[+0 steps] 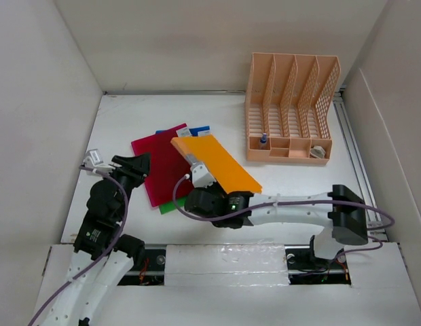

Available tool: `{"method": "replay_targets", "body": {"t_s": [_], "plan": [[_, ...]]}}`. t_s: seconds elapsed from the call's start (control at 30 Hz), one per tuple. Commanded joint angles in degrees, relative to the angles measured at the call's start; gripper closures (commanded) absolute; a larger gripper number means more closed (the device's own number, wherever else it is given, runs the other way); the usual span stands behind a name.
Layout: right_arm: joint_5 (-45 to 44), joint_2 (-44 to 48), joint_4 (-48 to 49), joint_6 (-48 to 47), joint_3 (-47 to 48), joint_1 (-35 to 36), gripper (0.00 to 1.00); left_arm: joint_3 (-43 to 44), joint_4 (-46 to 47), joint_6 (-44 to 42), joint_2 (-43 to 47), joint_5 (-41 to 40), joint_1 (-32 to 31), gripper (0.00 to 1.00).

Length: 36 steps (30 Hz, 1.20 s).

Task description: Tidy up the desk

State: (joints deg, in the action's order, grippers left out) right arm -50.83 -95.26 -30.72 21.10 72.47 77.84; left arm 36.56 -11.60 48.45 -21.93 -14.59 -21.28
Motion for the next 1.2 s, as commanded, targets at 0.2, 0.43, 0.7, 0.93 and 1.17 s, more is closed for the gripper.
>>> {"method": "replay_targets", "body": {"t_s": [0.2,0.43,0.7,0.93,1.17], "plan": [[0.63,14.13,19.02,-6.42,-6.81,0.03,1.00,4.85,3.24,-3.18,0.33,0.94,-0.08,0.47],[5.12,15.54,18.68,-3.35,-10.06,-0.59,1.00,-0.95,9.37,0.85,-14.17,19.67,-0.08,0.30],[6.71,17.66,20.70,-2.64,-12.17,-0.59,1.00,-3.86,22.05,2.79,-32.80,30.75,-0.61,0.12],[8.72,18.01,22.10,-2.91,-12.70,-0.59,1.00,-6.23,32.65,8.32,-40.46,29.80,-0.61,0.10],[10.75,20.20,22.28,-2.91,-13.67,-0.59,1.00,-7.99,43.13,10.97,-46.88,26.02,-0.61,0.42]]}}
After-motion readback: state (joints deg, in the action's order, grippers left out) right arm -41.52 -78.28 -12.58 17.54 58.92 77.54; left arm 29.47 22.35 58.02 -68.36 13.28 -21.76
